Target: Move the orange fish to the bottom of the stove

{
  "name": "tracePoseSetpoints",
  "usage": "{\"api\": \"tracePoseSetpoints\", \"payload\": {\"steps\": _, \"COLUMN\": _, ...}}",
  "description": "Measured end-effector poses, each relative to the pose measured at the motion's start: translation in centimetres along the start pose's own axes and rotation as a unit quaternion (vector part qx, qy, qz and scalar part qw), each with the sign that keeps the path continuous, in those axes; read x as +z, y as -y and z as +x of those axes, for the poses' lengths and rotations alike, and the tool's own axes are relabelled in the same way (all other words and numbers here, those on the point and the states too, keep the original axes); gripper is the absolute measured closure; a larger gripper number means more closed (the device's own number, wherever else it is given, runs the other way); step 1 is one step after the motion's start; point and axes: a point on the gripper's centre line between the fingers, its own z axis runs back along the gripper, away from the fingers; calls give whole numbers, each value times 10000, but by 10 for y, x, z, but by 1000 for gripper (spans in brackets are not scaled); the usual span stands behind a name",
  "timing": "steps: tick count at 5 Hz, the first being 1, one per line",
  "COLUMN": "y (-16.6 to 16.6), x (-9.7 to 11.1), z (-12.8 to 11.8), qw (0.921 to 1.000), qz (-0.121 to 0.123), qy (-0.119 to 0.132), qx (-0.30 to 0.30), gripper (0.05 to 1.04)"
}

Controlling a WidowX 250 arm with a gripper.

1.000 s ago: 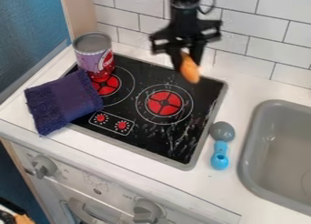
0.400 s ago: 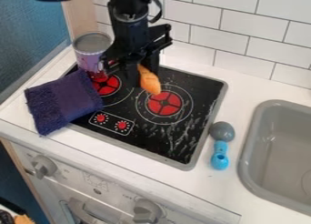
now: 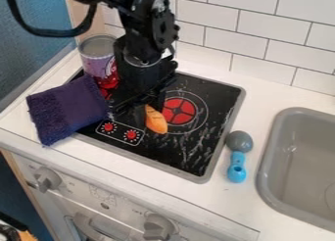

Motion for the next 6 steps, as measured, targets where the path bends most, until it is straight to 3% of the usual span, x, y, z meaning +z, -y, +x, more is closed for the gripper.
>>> {"api": "tracePoseSetpoints", "payload": {"steps": 3, "y": -12, "x": -29, "z": -3, "qw": 9983, "qz": 498, "qy": -301, "qx": 104, "gripper": 724}}
{"api": "tracePoseSetpoints", "payload": {"steps": 4, "y": -14, "x": -28, "z": -3, "qw": 9975, "qz": 591, "qy": -364, "qx": 134, "gripper": 648}}
{"api": "tracePoseSetpoints", "payload": {"steps": 5, "y": -16, "x": -27, "z": -2, "qw": 9961, "qz": 714, "qy": -417, "qx": 305, "gripper": 352}}
{"api": "tracePoseSetpoints", "payload": {"steps": 6, "y": -15, "x": -17, "z": 3, "qw": 9962, "qz": 753, "qy": -269, "qx": 339, "gripper": 103}}
